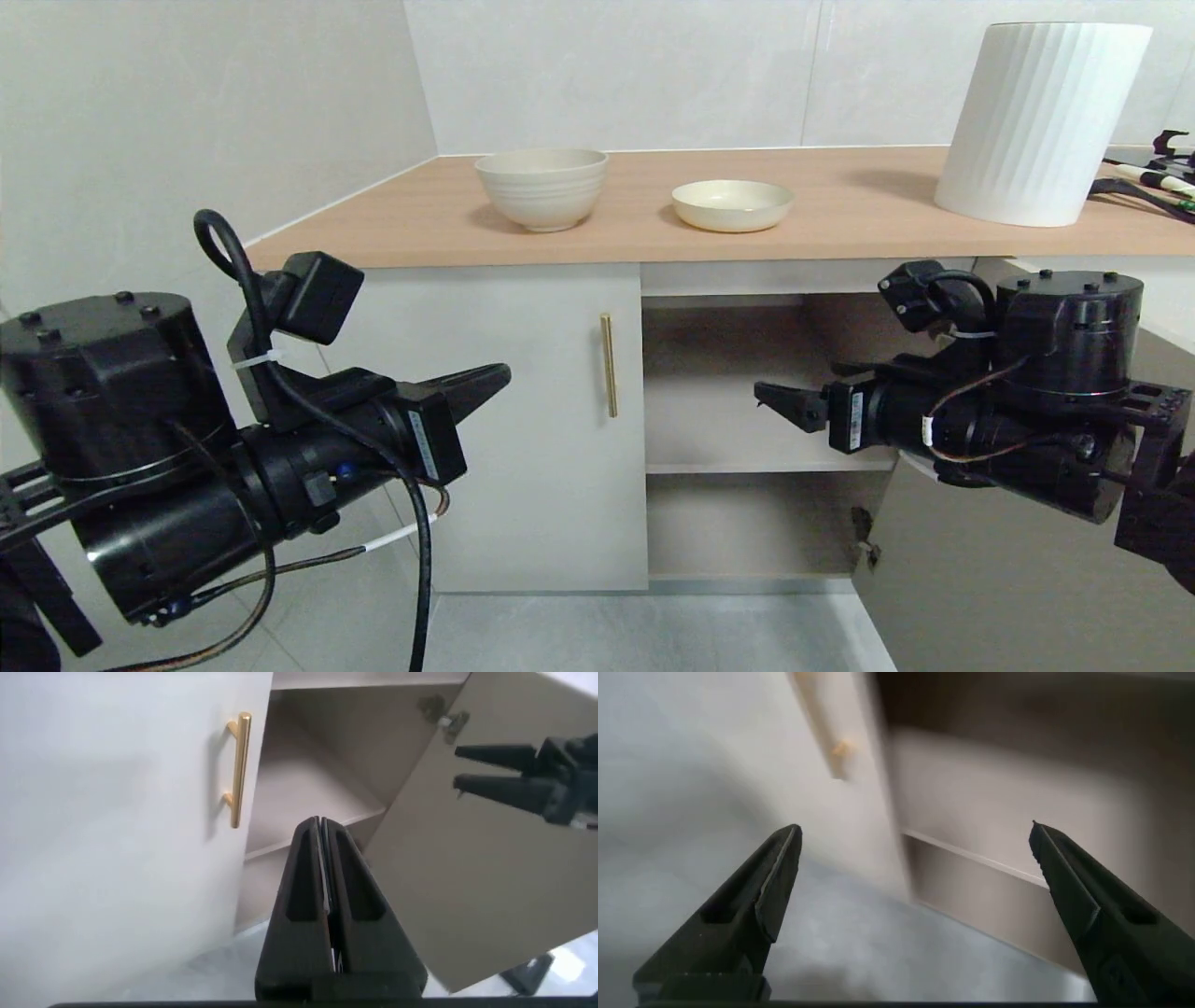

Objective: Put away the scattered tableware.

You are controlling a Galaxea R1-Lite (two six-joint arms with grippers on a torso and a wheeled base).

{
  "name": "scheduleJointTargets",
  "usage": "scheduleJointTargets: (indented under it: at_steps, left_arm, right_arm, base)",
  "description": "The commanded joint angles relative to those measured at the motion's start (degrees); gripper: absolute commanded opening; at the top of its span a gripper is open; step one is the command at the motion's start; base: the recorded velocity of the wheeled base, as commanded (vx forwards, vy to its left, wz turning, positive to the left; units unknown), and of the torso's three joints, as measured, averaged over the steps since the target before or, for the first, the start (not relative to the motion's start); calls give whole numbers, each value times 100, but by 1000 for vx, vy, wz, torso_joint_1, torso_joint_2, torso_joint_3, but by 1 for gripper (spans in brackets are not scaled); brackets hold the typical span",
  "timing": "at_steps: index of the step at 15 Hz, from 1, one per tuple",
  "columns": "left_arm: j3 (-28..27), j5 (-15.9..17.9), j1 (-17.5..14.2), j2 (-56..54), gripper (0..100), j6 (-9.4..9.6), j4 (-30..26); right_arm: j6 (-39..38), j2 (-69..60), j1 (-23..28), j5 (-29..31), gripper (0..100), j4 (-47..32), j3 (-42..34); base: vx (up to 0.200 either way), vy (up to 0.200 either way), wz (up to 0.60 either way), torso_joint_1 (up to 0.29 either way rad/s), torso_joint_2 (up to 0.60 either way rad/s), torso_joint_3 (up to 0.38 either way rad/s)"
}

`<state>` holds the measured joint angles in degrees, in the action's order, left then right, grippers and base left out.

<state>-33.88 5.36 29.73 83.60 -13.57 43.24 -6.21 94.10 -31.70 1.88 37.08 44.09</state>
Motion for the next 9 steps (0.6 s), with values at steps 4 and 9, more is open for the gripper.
scheduleJointTargets:
  at_steps: [4, 9]
  left_arm:
    - [-40, -53, -3, -11, 0, 91, 18]
    - [-163, -79, 6, -450, 0, 91, 0]
  right_arm:
    - [23, -304, -170, 67, 100, -35, 3]
    - [23, -630, -179, 67, 100, -351, 56]
  base:
    - [0, 0, 0, 0, 0, 0]
    - [0, 0, 0, 0, 0, 0]
